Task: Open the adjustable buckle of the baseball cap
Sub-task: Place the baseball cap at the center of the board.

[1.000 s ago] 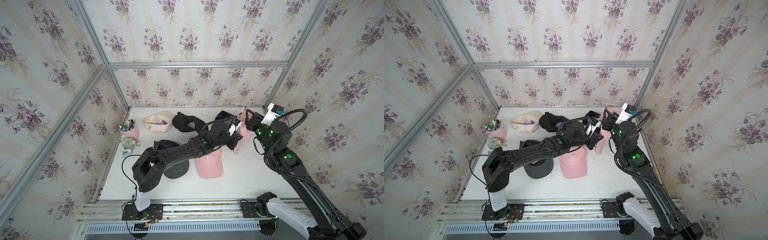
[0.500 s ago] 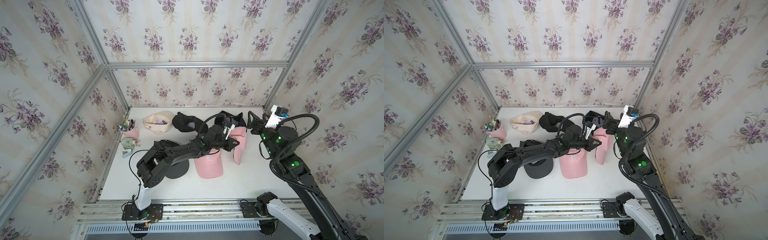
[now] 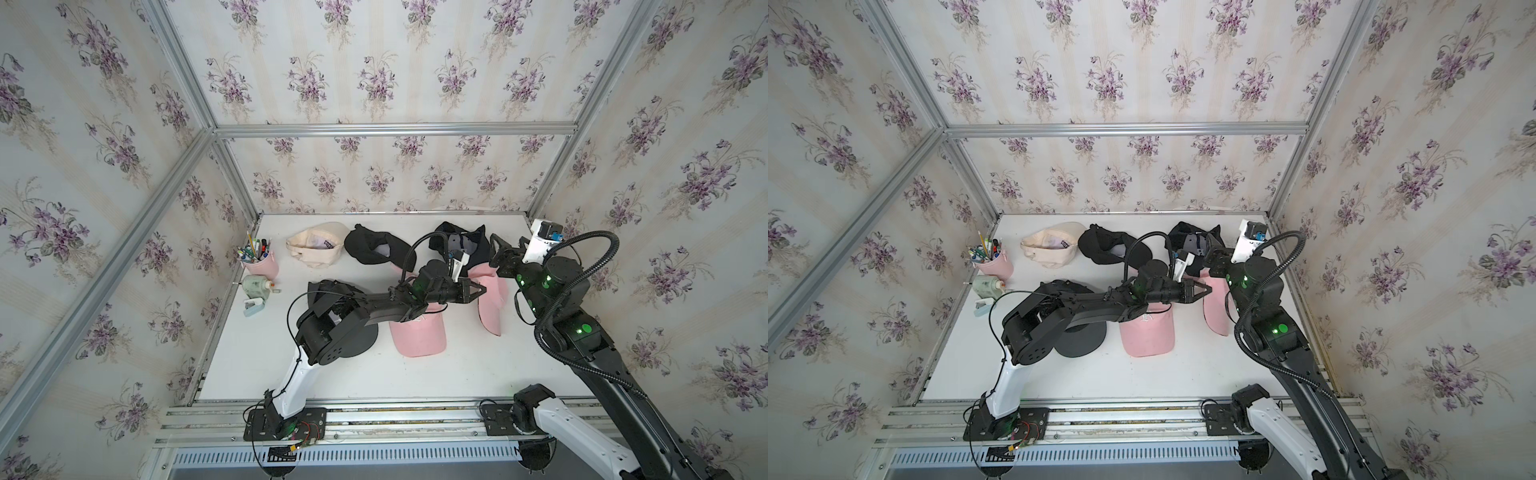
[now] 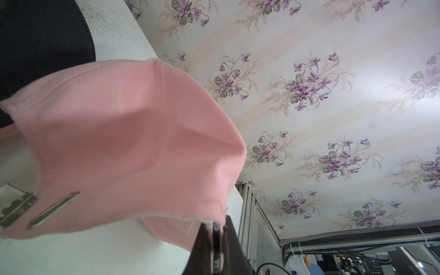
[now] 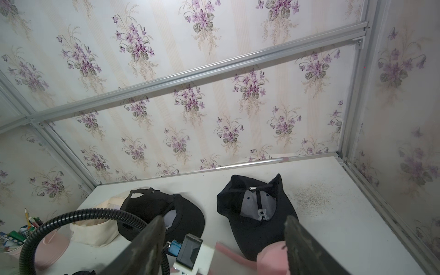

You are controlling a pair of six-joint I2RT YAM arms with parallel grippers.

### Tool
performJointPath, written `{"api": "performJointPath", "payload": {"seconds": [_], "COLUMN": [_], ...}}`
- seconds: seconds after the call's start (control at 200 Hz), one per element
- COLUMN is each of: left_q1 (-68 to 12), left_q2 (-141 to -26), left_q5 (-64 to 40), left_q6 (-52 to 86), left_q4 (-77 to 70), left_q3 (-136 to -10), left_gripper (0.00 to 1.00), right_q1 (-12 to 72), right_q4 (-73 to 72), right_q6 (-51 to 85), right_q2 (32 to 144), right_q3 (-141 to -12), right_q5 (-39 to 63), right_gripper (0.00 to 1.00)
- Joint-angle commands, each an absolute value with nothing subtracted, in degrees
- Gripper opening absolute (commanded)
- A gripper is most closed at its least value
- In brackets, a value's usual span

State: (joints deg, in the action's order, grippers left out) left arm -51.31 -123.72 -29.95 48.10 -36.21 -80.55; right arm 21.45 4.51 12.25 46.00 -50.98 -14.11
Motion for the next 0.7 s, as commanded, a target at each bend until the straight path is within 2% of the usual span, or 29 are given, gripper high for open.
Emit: {"api": "performJointPath", "payload": {"seconds": [0.0,0.53,0.694], "left_q1": [-51.0,-49.7,-49.7], "left_q2": [-124.7,-119.2,-118.1], "left_q5": [-30.2,-28.9,-27.5], "left_q6": [50.6,43.3,40.1], "left_q4": [-40.7,-24.3,-16.5], "left_q3": [-79.7,-71.8,-72.7], "left_gripper": [0.02,0.18,0.33], "right_q1": [21.5,21.5,21.5], "right_q4": [3.9,2.2,1.8], "right_q6": [12.6,13.2,13.9], "right_q2": [45.7,47.5,48.4], "right_q3": [-50.6,-47.5,-46.8], "right_q5": [-15.0,-14.6,-14.2], "right_gripper": [0.79,0.79,0.79]}}
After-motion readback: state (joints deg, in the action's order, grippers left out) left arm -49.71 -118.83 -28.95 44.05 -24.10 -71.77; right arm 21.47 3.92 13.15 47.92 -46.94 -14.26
